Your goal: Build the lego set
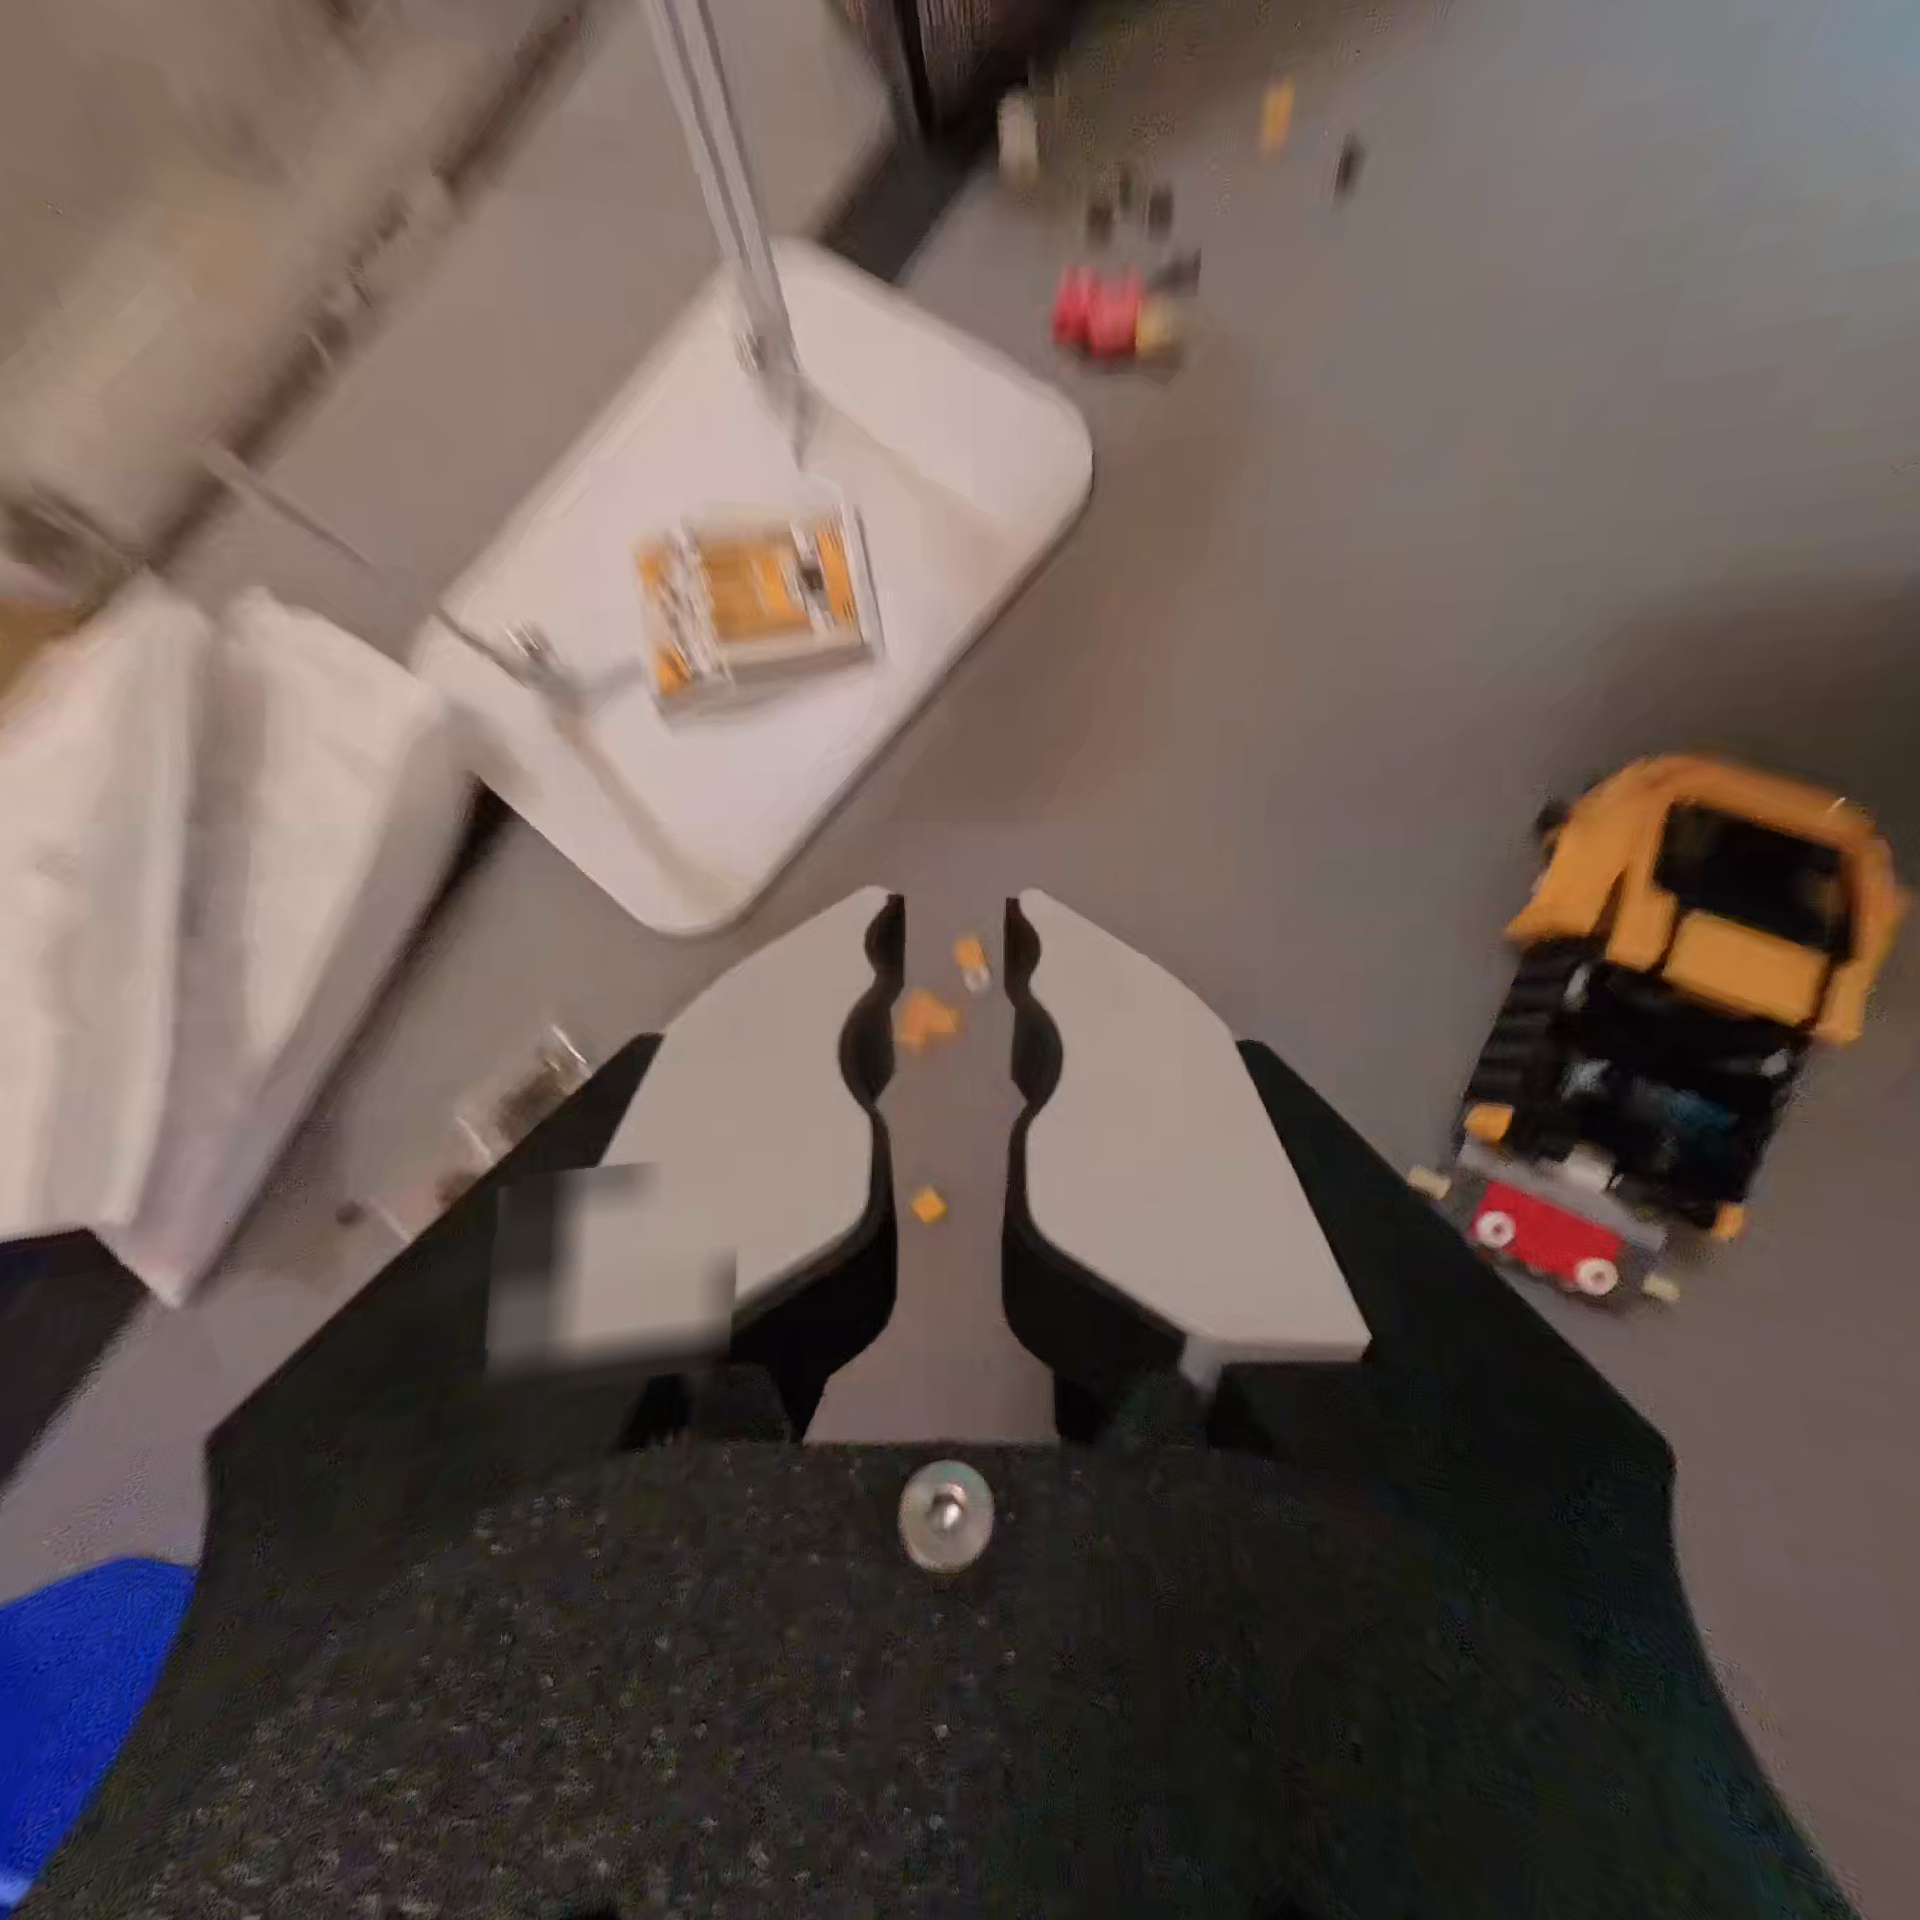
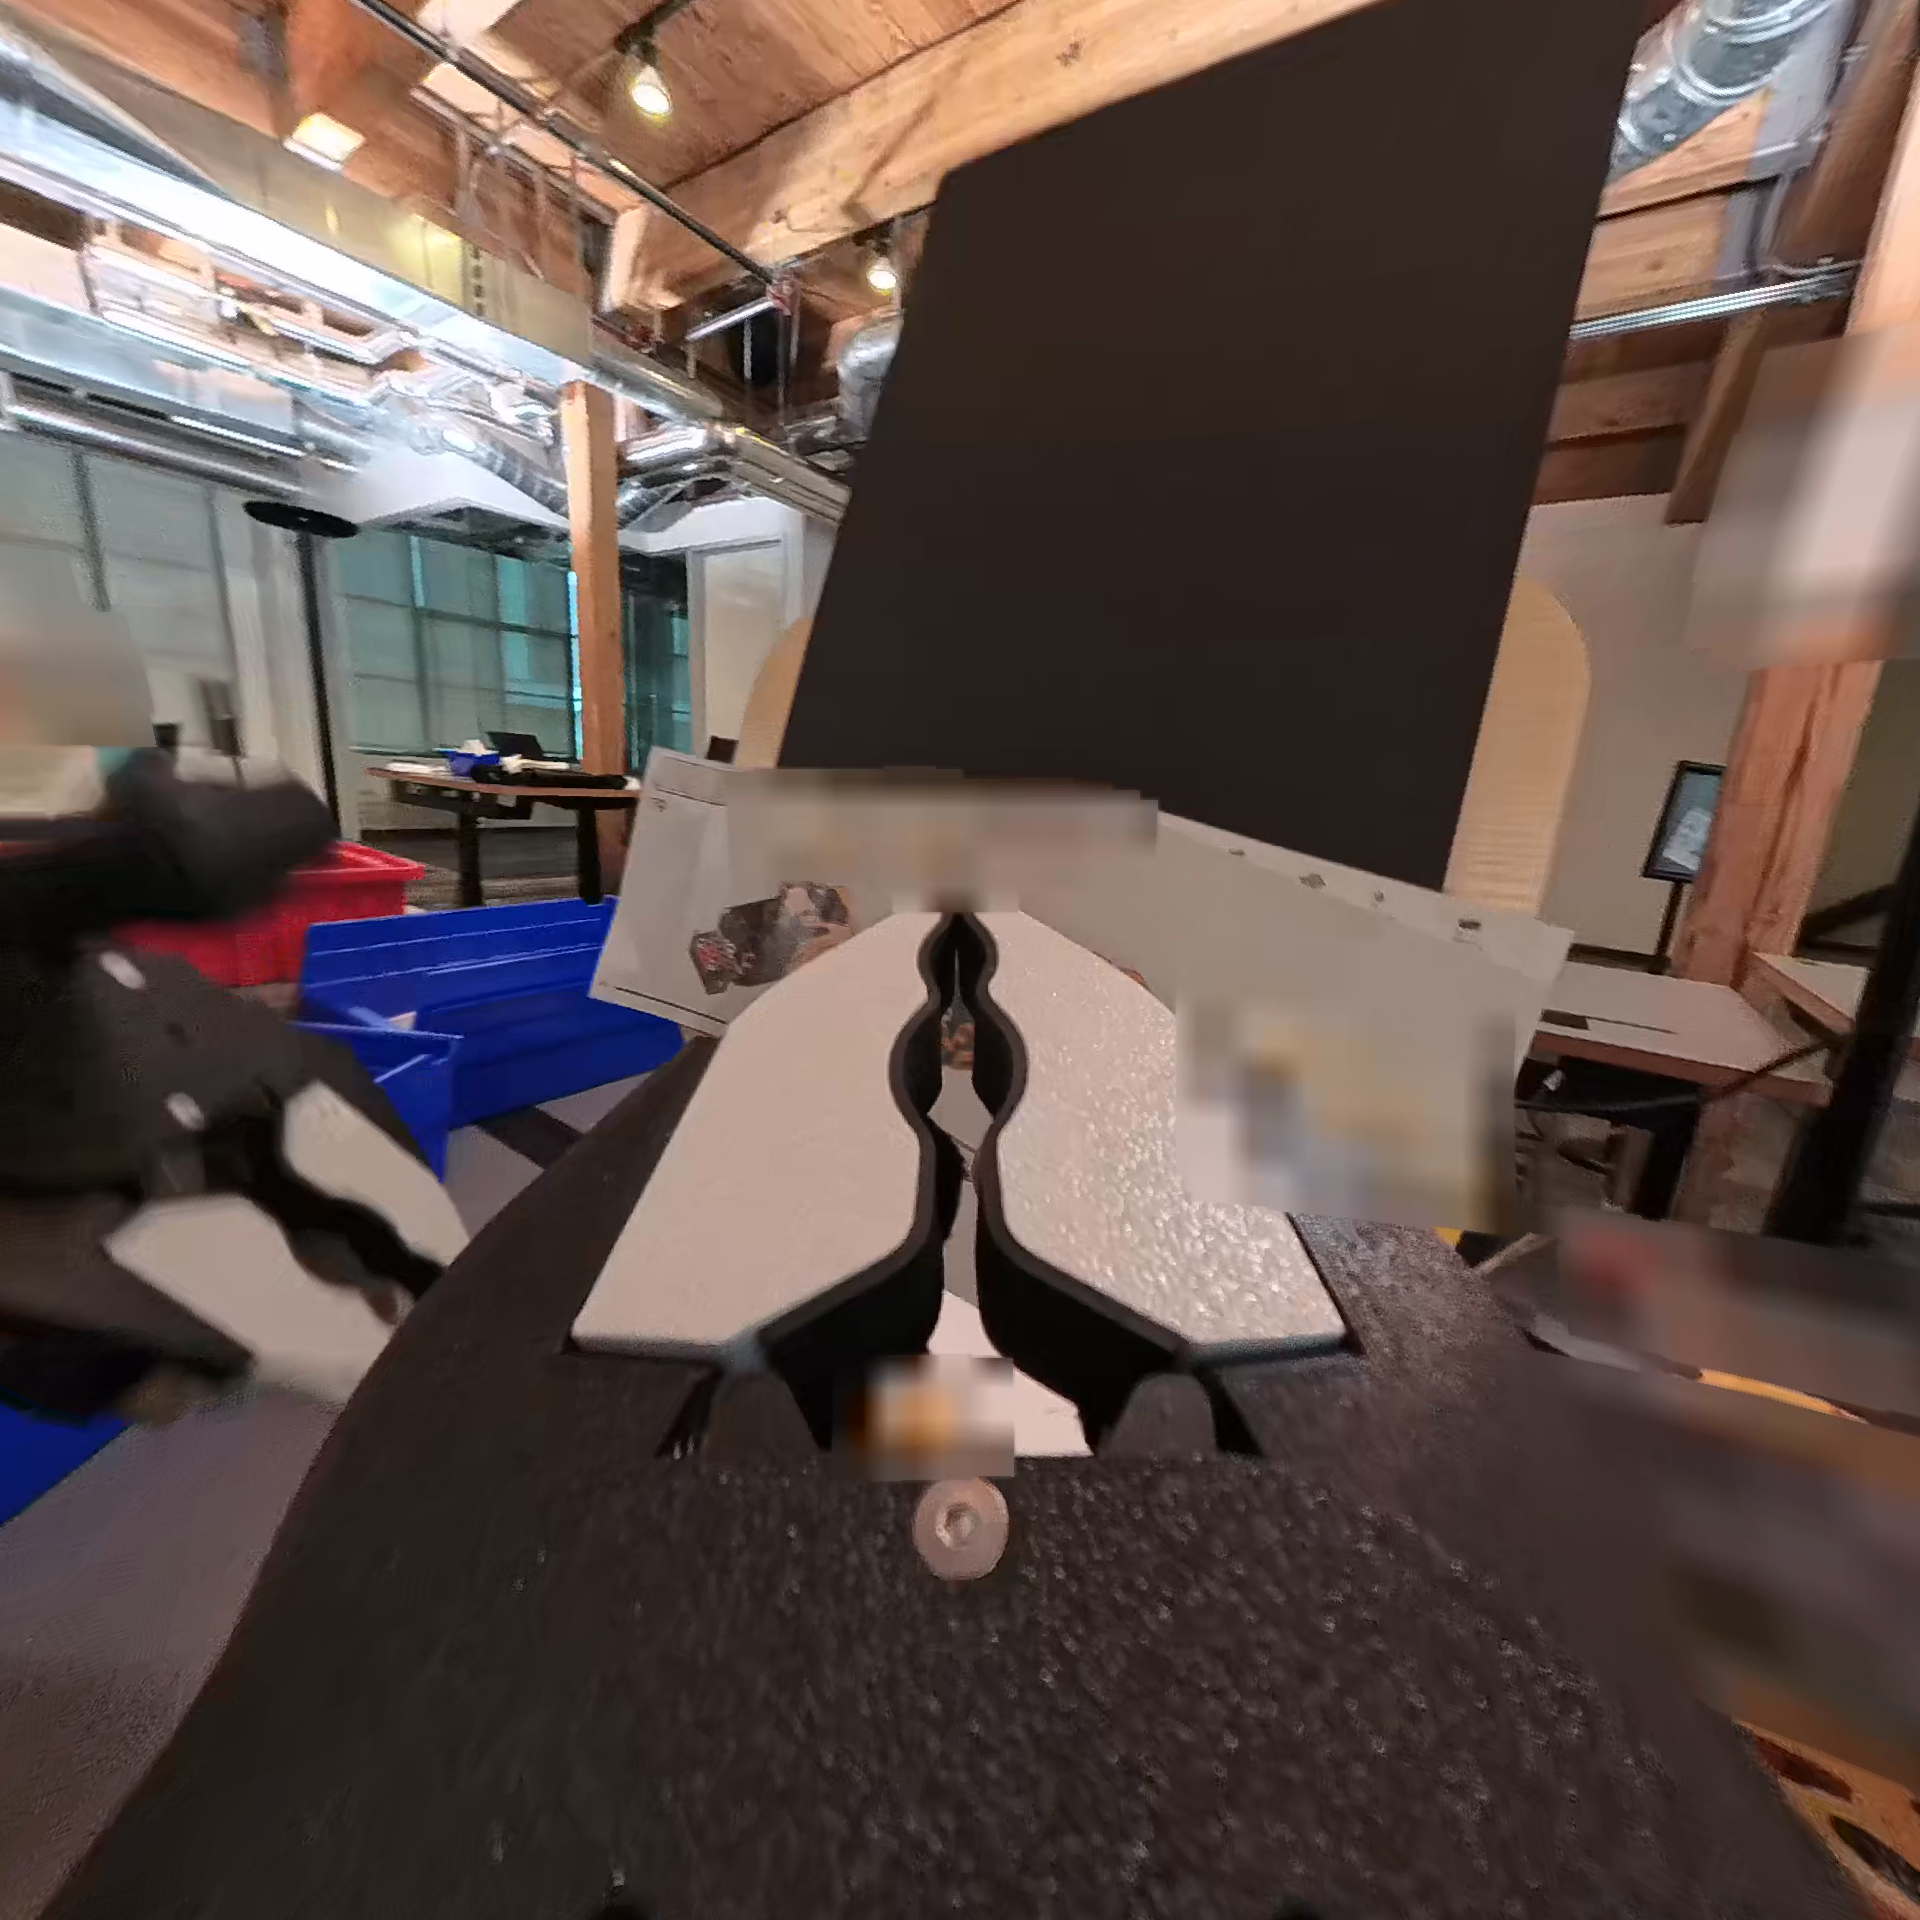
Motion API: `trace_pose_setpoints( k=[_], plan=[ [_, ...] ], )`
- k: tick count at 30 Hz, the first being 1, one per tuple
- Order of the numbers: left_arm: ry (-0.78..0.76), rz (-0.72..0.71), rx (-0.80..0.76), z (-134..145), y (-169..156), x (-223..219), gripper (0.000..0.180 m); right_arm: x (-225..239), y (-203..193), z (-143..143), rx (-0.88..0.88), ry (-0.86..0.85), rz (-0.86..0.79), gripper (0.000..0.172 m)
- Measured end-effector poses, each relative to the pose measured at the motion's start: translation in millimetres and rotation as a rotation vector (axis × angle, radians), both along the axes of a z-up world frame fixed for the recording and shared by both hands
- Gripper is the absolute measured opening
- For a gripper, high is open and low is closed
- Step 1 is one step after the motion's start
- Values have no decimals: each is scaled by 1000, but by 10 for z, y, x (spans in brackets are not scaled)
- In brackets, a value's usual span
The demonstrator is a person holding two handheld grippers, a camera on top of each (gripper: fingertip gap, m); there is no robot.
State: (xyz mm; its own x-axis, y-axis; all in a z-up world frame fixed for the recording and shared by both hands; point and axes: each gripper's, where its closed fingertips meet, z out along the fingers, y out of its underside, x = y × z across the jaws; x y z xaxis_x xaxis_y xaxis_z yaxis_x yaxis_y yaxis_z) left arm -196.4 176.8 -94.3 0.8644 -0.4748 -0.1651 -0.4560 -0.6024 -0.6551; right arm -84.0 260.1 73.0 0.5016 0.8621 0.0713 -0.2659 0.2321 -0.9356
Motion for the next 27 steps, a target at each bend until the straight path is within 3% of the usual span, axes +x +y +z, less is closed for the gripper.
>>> trace_pose_setpoints(
  k=[1, 5, 9, 13, 16, 21, 27],
  plan=[
    [13, 9, -48, -219, -50, -22, 18, 1, -47, 27, 3, -6, 21, 0],
    [-35, 42, -225, -832, -296, -75, 26, -10, -237, -13, -24, -50, 94, 0],
    [-71, 60, -261, -953, -342, -92, 26, 85, -399, -406, 49, -212, 69, 0],
    [-61, 74, -298, -1082, -331, -75, 22, 284, -387, -686, 56, -259, 9, 0],
    [-57, 78, -292, -1100, -313, -59, 9, 323, -398, -780, 60, -284, 2, 0],
    [-42, 52, -268, -1096, -304, -38, 8, 284, -372, -955, 15, -302, 15, 0],
    [-161, -77, -160, -863, -274, 338, 8, 277, -324, -1033, -39, -296, 21, 0]
  ],
)
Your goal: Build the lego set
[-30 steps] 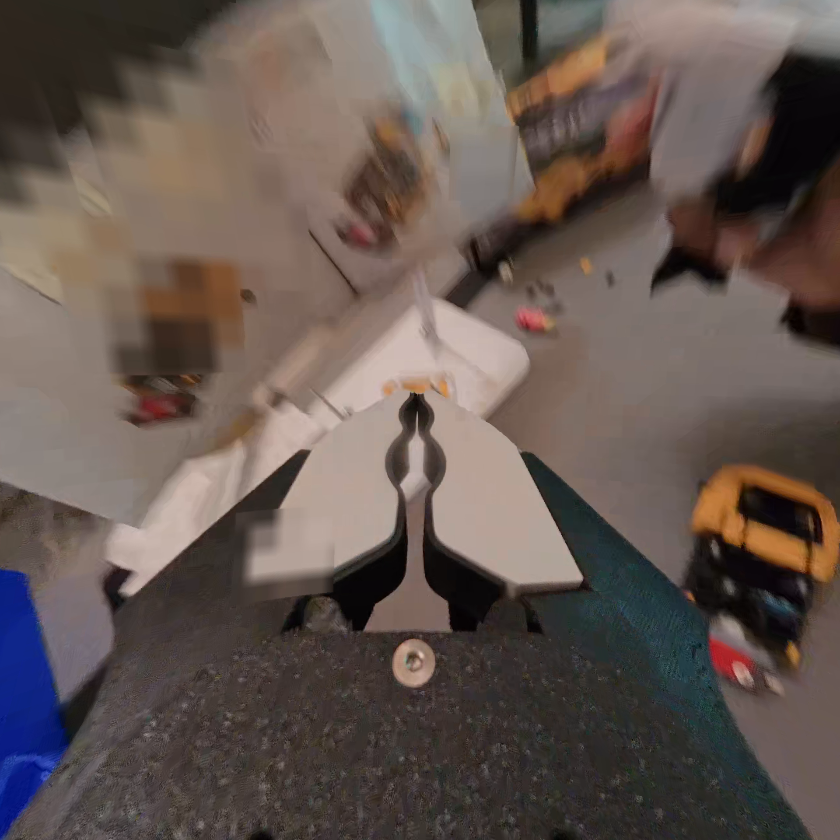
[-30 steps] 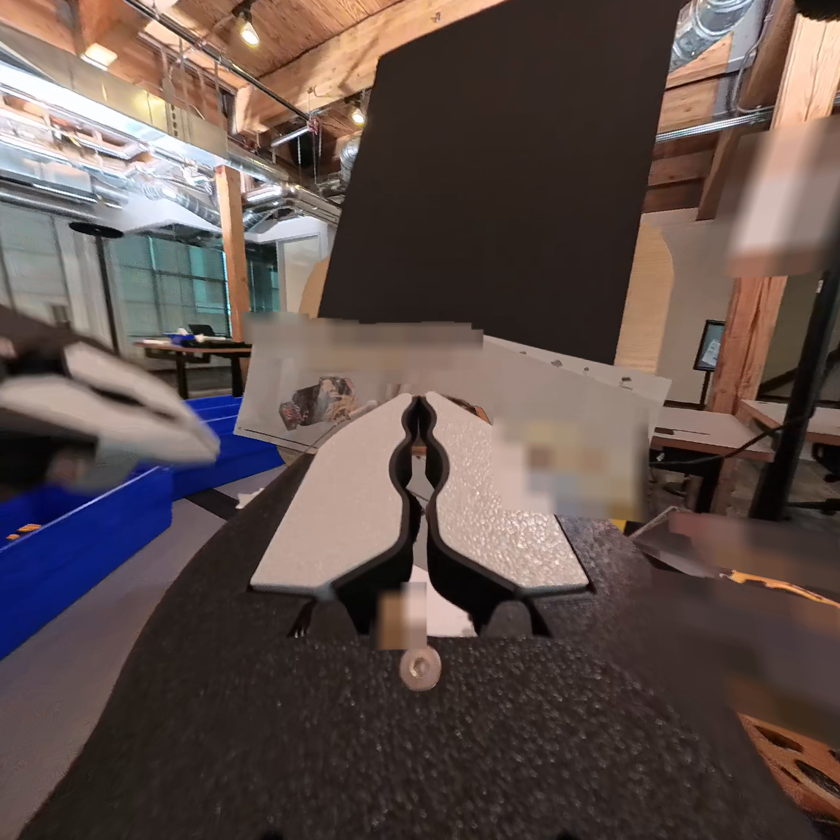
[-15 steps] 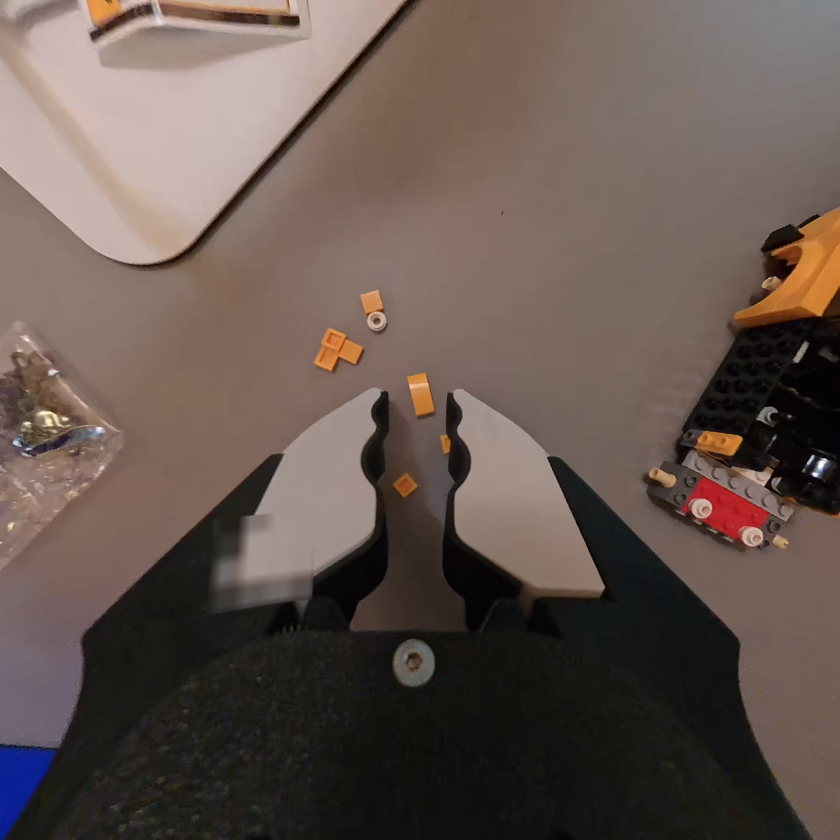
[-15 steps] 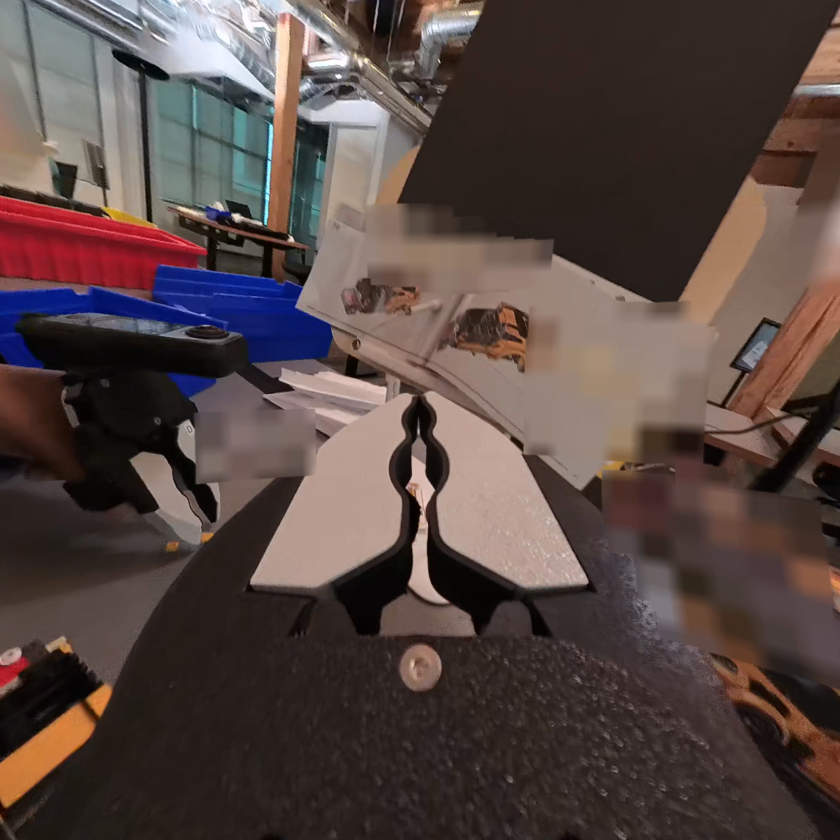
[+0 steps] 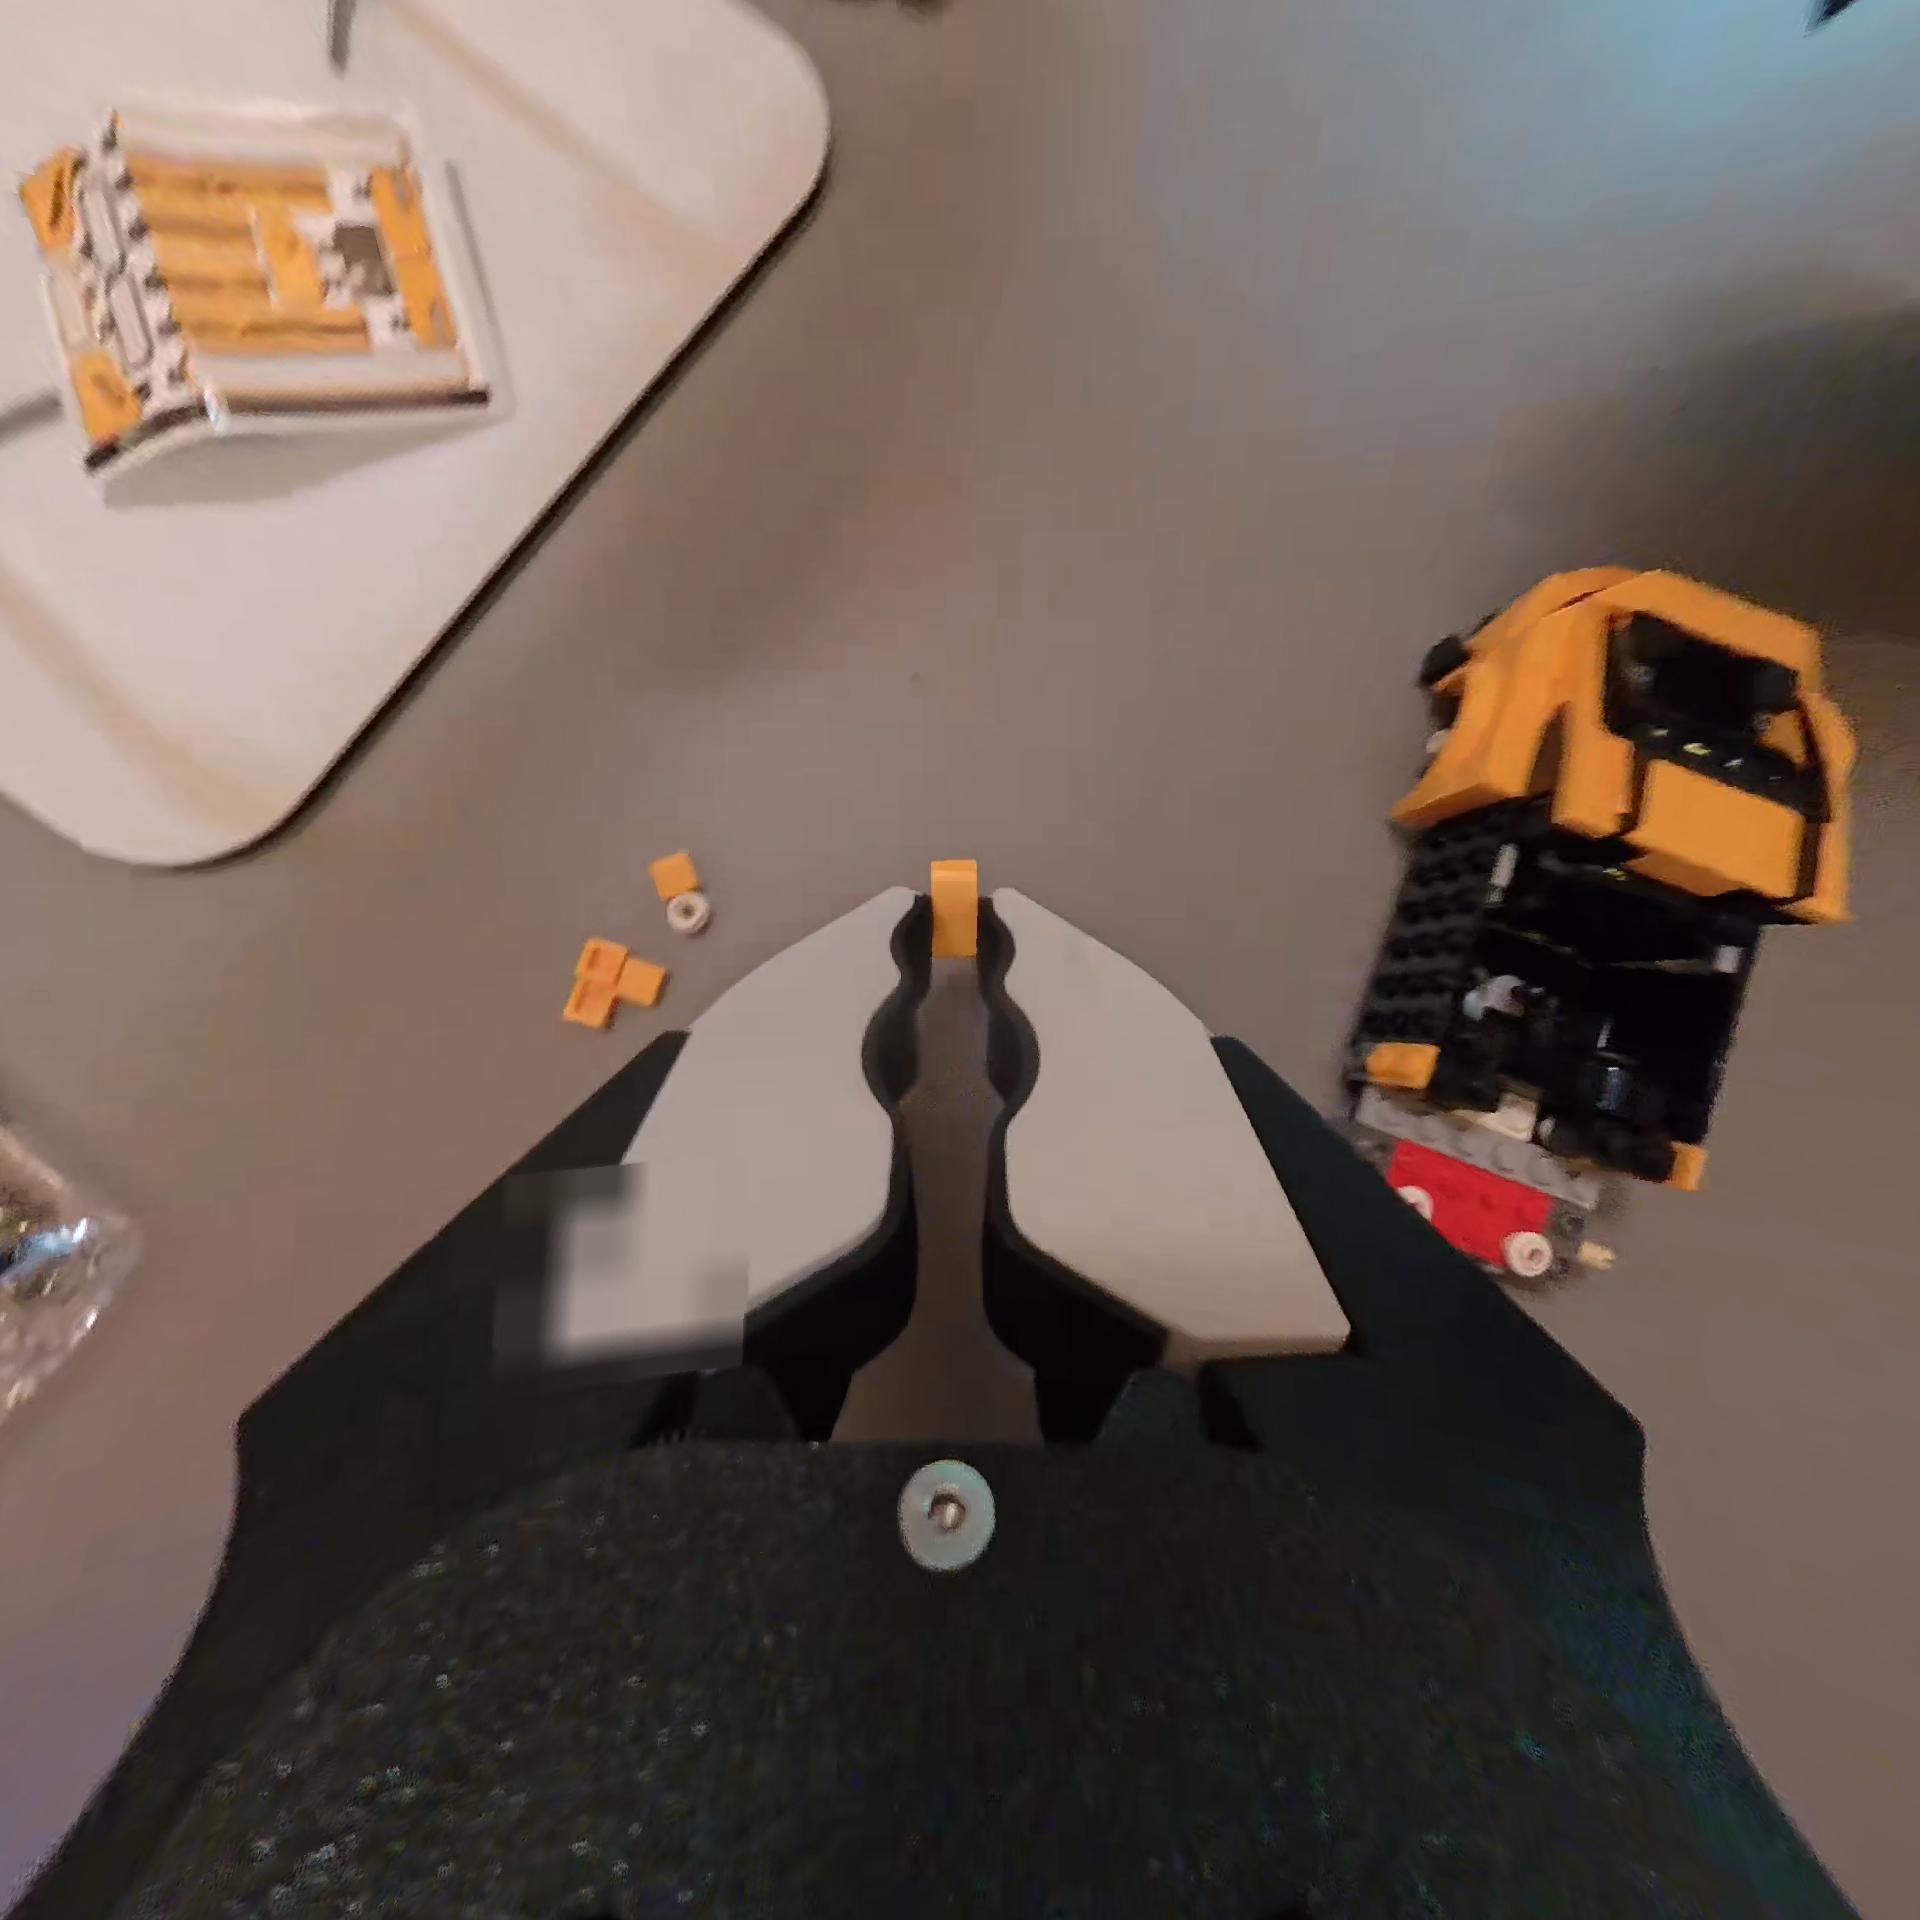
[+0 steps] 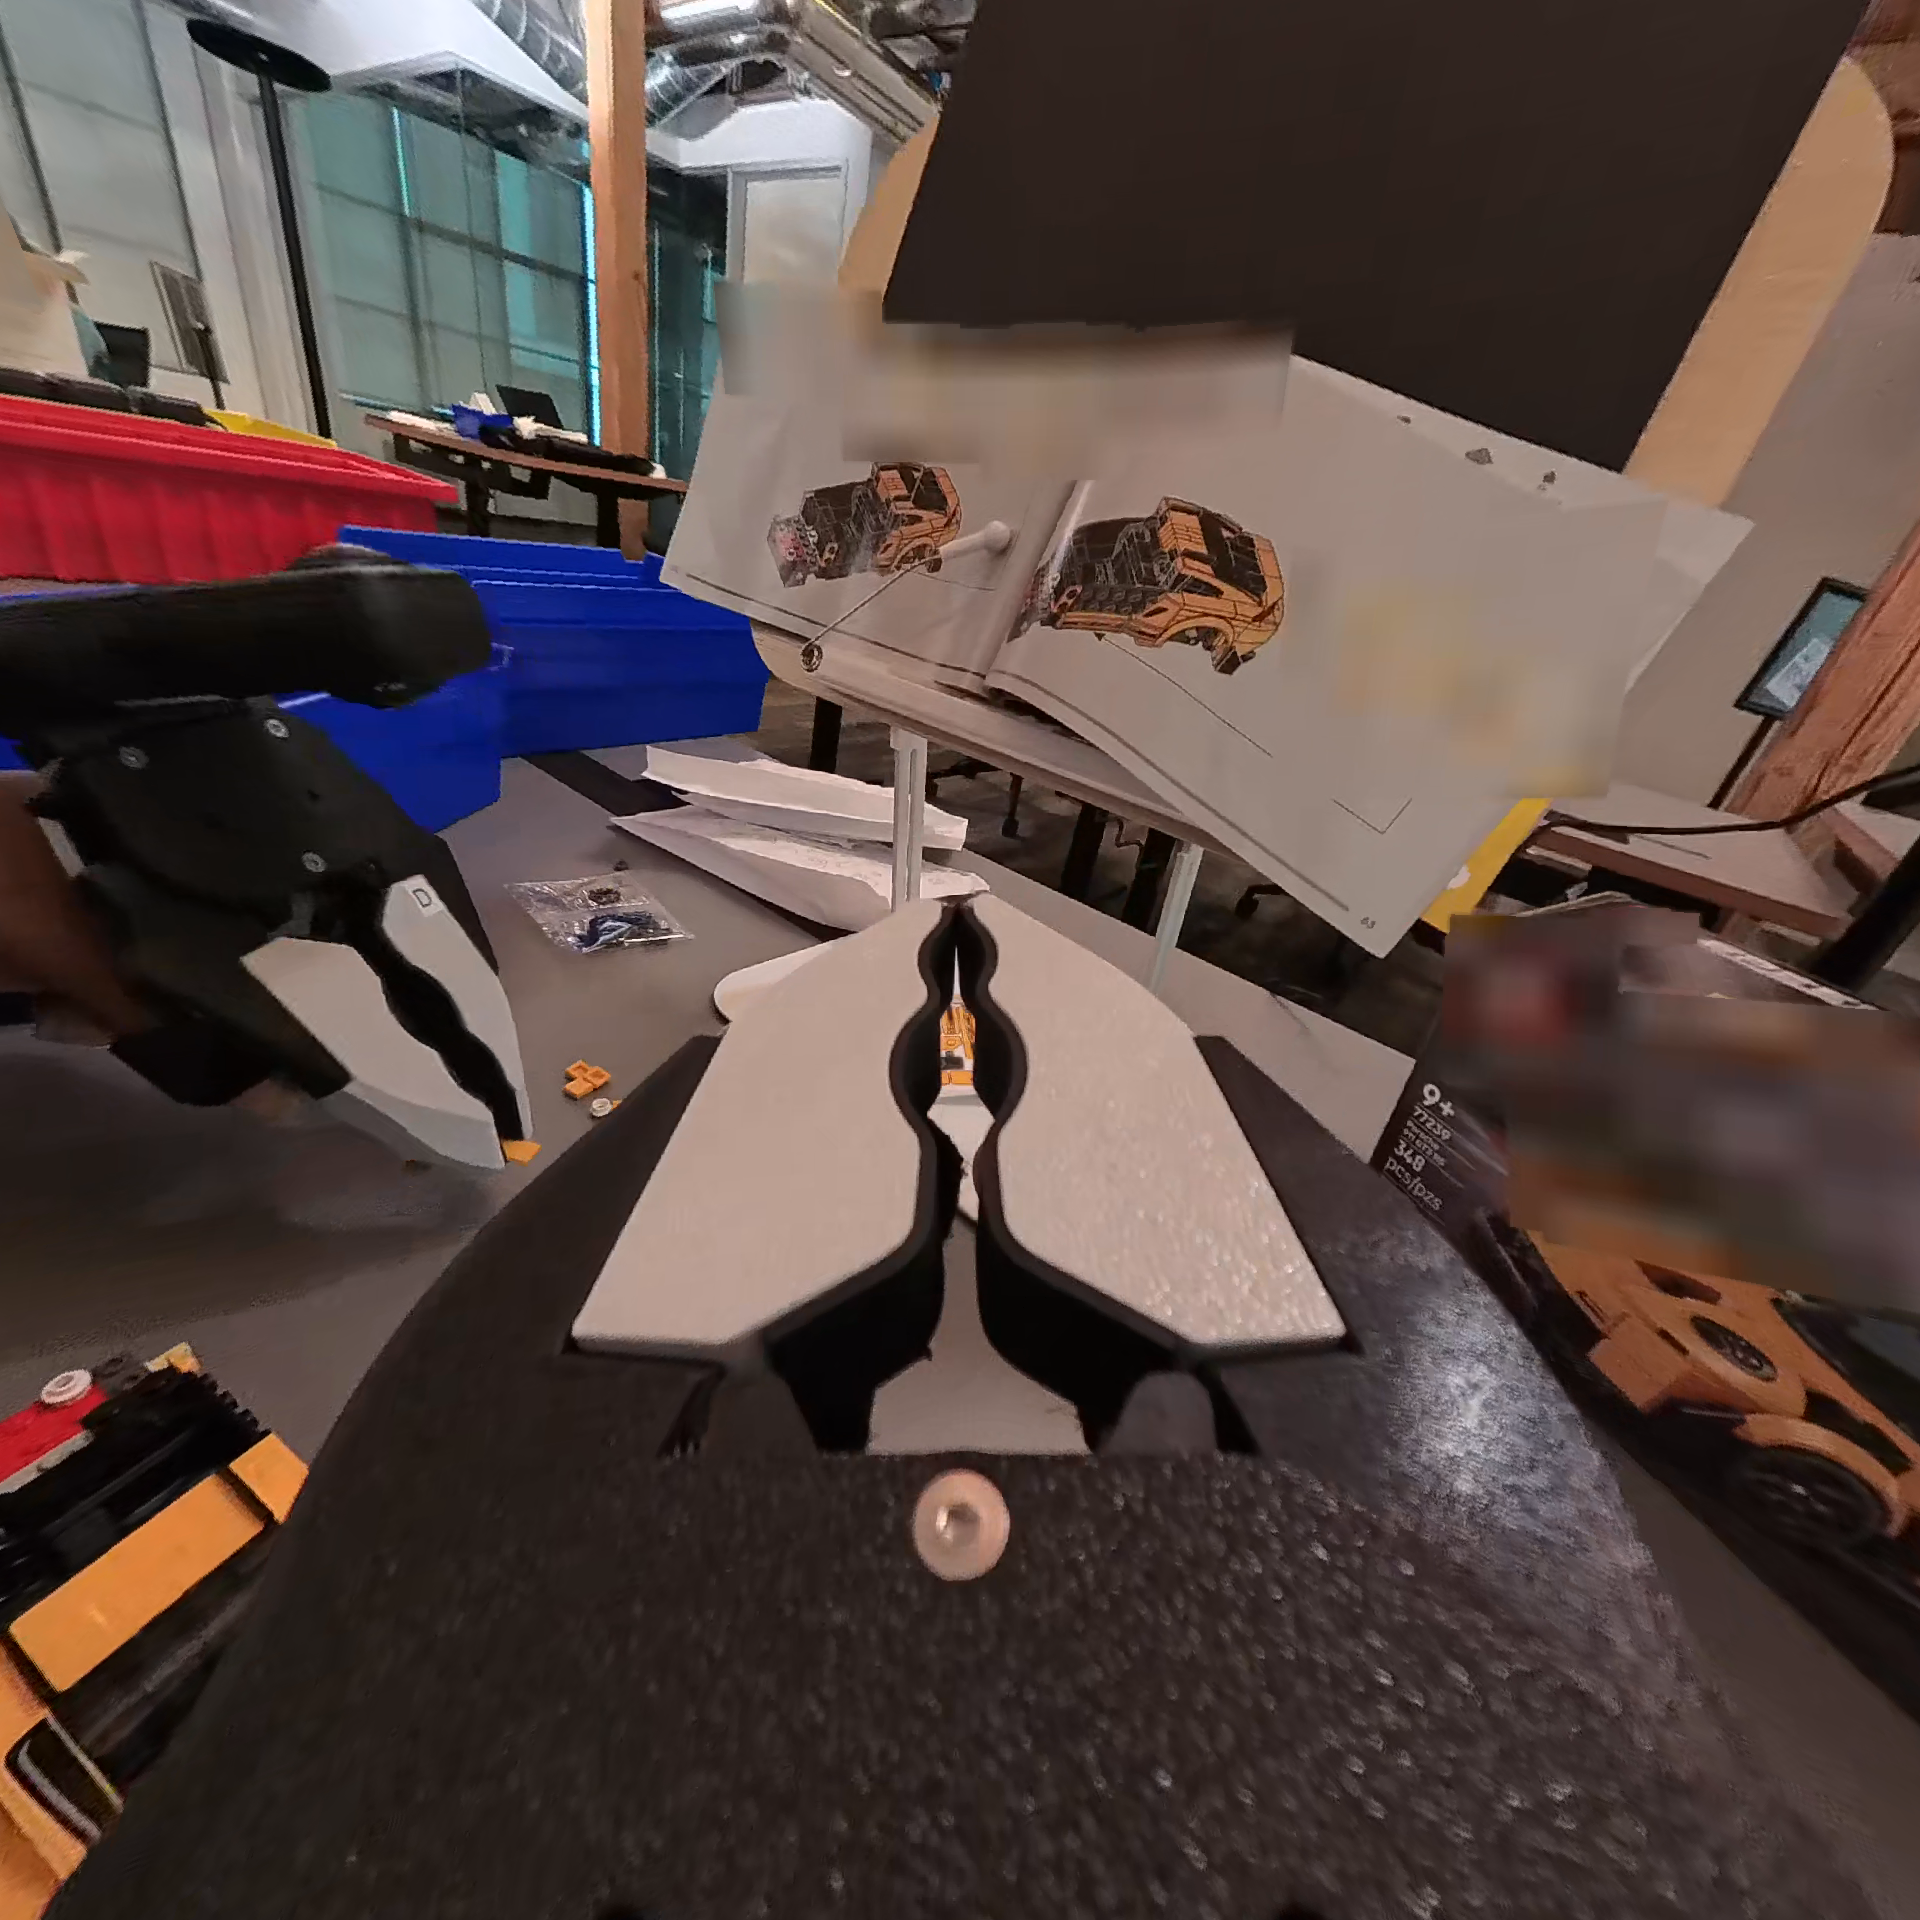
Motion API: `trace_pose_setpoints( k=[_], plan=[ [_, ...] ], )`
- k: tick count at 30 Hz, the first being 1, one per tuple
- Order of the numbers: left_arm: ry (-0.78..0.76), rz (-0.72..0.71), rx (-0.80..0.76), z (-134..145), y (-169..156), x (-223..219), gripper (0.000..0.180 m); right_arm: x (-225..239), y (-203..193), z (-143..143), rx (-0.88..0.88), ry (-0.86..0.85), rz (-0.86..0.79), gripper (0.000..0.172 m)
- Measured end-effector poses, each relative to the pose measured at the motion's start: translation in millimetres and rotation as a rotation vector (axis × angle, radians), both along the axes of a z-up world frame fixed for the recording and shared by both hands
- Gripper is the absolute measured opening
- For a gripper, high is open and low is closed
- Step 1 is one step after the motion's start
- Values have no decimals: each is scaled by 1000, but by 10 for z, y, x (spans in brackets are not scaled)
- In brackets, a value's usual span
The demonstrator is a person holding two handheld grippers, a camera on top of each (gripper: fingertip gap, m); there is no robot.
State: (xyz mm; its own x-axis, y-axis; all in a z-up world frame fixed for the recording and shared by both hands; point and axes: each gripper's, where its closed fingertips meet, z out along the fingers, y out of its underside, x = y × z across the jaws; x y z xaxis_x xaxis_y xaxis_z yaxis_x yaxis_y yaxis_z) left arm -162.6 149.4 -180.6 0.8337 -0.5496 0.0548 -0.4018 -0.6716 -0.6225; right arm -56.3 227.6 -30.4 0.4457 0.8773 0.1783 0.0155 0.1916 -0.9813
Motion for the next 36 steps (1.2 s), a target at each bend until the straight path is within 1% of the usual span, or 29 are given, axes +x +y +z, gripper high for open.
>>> trace_pose_setpoints(
  k=[4, 8, 12, 13, 14, 16, 20, 26, 28, 30, 34, 36],
  plan=[
    [-21, -90, 27, 16, -21, 291, 8, 15, 12, -7, -30, 15, 1, 0],
    [-24, -218, 36, 1, 95, 680, 8, 8, 9, -40, -68, 23, 8, 0],
    [63, -314, 6, -142, 136, 911, 8, 77, 24, -64, -66, 17, -10, 0],
    [77, -328, 1, -184, 121, 931, 13, 103, 36, -76, -72, 19, -14, 0],
    [85, -332, 5, -209, 113, 935, 22, 126, 53, -88, -82, 23, -17, 0],
    [64, -316, 20, -171, 99, 911, 29, 159, 96, -97, -106, 32, -25, 0],
    [-50, -258, 89, 109, 53, 766, 33, 178, 112, -89, -104, 33, -32, 0],
    [-127, -206, 116, 310, -115, 365, 34, 163, 109, -126, -97, 9, -27, 0],
    [-161, -197, 124, 320, -148, 324, 32, 114, 72, -187, -112, -21, 6, 0],
    [-191, -220, 99, 256, -184, 383, 31, 23, -12, -302, -130, -80, 64, 0],
    [-182, -290, 48, 22, -219, 612, 32, -145, -236, -590, -104, -263, 180, 0],
    [-185, -323, 50, -36, -209, 733, 32, -199, -390, -766, -111, -366, 273, 0]
  ],
)
